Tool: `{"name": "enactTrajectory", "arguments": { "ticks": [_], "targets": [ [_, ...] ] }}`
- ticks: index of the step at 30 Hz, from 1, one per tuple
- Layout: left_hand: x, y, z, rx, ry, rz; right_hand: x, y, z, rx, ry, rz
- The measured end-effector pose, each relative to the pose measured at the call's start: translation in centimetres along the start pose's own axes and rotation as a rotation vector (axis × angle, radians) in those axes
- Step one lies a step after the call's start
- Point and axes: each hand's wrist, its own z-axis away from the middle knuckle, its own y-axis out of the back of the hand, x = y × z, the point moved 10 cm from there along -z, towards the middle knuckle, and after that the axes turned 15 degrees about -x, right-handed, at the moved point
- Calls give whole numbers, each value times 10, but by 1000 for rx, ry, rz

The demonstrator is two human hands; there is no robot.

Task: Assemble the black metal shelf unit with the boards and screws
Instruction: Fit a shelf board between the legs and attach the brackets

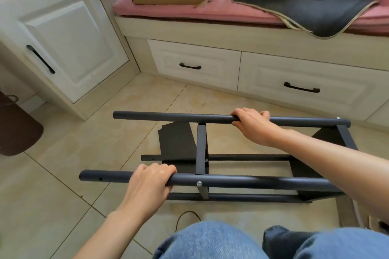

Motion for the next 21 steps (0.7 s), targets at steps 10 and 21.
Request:
{"name": "enactTrajectory", "arguments": {
  "ticks": [10, 21],
  "targets": [
    [-6, 121, 9, 587, 102, 28, 19, 60, 29, 243, -42, -230],
    [1, 98, -11, 601, 94, 1575, 58, 90, 94, 502, -55, -431]
  ]
}}
